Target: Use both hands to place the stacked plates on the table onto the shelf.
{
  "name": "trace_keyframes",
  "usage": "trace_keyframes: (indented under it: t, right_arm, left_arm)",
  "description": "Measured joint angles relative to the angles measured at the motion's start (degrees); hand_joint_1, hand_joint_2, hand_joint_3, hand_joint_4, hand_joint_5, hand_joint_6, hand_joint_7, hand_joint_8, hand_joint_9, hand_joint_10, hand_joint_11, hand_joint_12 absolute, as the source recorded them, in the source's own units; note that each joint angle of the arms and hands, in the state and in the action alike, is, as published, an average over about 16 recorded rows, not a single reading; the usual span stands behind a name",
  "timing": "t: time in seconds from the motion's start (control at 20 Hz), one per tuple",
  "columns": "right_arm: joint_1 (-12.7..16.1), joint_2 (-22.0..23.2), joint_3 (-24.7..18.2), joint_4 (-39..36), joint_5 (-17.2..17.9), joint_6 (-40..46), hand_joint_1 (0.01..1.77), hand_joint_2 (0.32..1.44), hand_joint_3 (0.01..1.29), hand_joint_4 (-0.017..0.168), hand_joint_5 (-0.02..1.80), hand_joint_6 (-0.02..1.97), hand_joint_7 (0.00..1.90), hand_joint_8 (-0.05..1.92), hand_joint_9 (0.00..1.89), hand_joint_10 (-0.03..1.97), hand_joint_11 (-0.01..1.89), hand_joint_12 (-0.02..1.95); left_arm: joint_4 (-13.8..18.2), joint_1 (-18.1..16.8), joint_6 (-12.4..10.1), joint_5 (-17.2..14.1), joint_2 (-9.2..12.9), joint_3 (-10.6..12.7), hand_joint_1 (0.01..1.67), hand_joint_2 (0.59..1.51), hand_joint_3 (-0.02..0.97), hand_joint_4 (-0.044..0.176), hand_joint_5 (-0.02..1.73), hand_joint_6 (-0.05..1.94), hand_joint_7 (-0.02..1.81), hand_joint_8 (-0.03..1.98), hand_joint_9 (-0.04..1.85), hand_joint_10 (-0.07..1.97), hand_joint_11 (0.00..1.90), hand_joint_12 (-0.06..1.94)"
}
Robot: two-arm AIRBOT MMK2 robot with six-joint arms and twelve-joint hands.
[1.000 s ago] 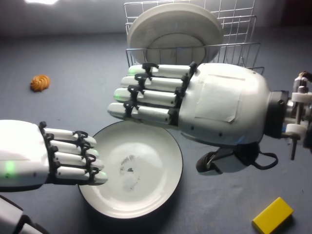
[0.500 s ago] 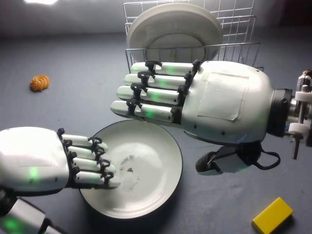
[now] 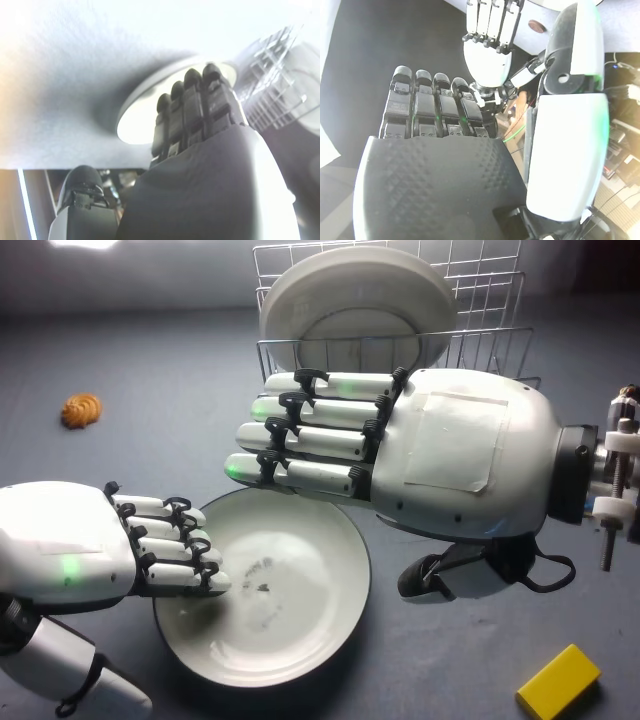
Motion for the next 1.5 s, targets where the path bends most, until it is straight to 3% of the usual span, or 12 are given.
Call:
trace_keyframes:
  t: [0.4, 0.65, 1.05, 1.5]
  right_arm:
    - [-0.3, -0.5, 0.2, -1.3, 0.2, -0.3, 1.03, 0.83, 0.01, -0.006, 0.02, 0.02, 0.01, 0.02, 0.02, 0.01, 0.02, 0.01]
    - [-0.5, -3.1, 2.5, -2.5, 0.4, -2.1, 1.03, 0.84, 0.01, -0.006, 0.02, 0.02, 0.01, 0.02, 0.02, 0.01, 0.03, 0.02]
    - [-0.7, -11.6, 10.0, -4.1, 0.4, -7.0, 1.09, 0.85, 0.01, -0.006, 0.02, 0.02, 0.01, 0.02, 0.02, 0.01, 0.05, 0.04]
    - [-0.7, -22.1, 19.6, -4.3, -0.5, -11.5, 1.14, 0.88, 0.01, -0.006, 0.06, 0.02, 0.02, 0.02, 0.03, 0.01, 0.04, 0.21]
  left_arm:
    - [-4.5, 4.8, 0.1, 1.0, 0.3, 1.0, 0.02, 1.087, 0.017, -0.005, 0.12, -0.01, 0.14, -0.01, 0.14, 0.0, 0.02, 0.13]
    - [-7.0, 8.1, 0.3, 0.3, 0.7, 1.1, 0.02, 1.089, 0.017, -0.008, 0.12, -0.03, 0.14, -0.01, 0.14, -0.01, 0.02, 0.13]
    - [-8.9, 10.2, 0.4, -0.6, 1.1, 0.9, 0.02, 1.092, 0.017, -0.009, 0.11, -0.03, 0.13, -0.01, 0.13, -0.02, 0.01, 0.12]
    - [-9.1, 10.2, 0.4, -0.8, 1.1, 1.1, 0.02, 1.094, 0.018, -0.009, 0.11, -0.03, 0.13, -0.01, 0.13, -0.02, 0.01, 0.12]
